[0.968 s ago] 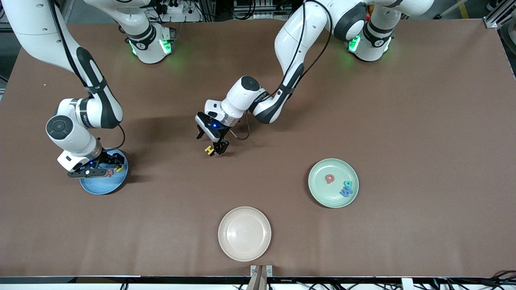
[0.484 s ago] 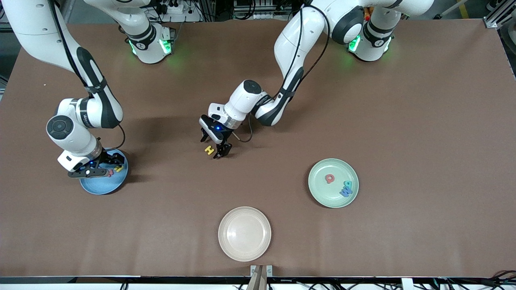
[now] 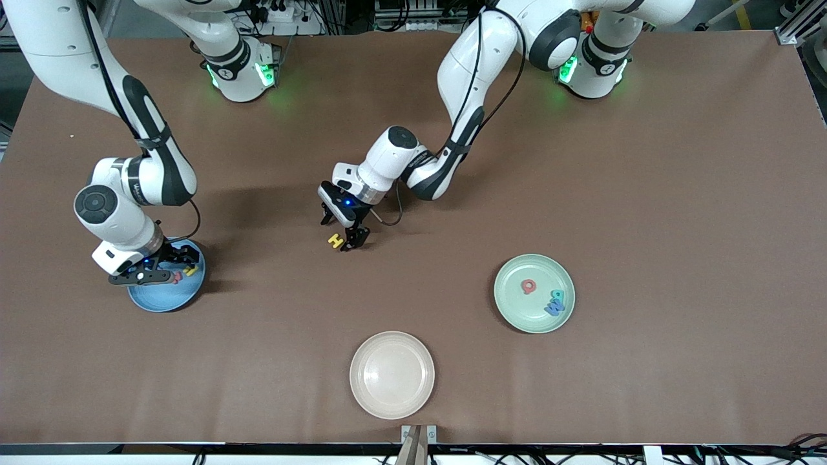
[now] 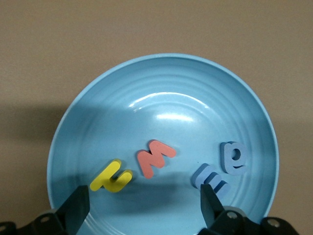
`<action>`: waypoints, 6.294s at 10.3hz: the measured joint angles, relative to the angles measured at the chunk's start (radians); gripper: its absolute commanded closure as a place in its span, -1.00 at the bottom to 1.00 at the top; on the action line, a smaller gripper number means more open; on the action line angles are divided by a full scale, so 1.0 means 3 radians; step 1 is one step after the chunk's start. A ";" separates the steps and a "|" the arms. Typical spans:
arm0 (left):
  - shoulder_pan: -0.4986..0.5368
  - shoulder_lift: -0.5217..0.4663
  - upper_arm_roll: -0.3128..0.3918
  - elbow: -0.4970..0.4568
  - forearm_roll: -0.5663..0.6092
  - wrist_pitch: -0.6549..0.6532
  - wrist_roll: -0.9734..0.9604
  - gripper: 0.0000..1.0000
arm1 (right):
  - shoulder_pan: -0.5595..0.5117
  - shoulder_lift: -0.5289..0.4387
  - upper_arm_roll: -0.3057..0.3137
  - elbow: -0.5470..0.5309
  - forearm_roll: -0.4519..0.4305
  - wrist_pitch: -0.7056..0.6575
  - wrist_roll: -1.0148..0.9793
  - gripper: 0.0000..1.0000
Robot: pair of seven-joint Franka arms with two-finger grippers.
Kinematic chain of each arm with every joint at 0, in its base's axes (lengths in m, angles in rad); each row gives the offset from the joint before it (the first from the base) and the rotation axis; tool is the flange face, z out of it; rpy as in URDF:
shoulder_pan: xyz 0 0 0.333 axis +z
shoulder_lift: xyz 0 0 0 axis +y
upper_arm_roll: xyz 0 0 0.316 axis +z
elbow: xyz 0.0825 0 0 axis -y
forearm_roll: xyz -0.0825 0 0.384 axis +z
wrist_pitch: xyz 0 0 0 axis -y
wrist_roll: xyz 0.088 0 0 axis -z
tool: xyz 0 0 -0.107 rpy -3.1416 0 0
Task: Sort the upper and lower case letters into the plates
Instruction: 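Lower the left gripper over the yellow H and grasp it, then carry the yellow H to the green plate while the right arm withdraws, then open the left gripper to drop the yellow H on the green plate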
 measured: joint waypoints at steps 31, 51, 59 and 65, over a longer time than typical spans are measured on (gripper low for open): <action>0.1568 -0.1927 -0.0039 -0.1348 0.0003 -0.3111 0.2980 0.94 | 0.0089 -0.1064 0.0119 0.0770 0.0147 -0.1998 0.0013 -1.00; 0.2079 -0.1874 -0.0014 -0.1673 -0.0001 -0.3050 0.4063 0.44 | 0.0169 -0.1678 0.0131 0.2011 0.0562 -0.3522 -0.0052 -1.00; 0.2262 -0.1866 0.0005 -0.1638 -0.0037 -0.3042 0.4054 -1.00 | 0.0315 -0.1636 0.0133 0.2090 0.0706 -0.3860 0.0137 -1.00; 0.2575 -0.2019 0.0331 -0.1216 -0.0048 -0.3568 0.3137 -1.00 | 0.0292 -0.1633 0.0099 0.2091 0.0706 -0.3989 0.0075 -1.00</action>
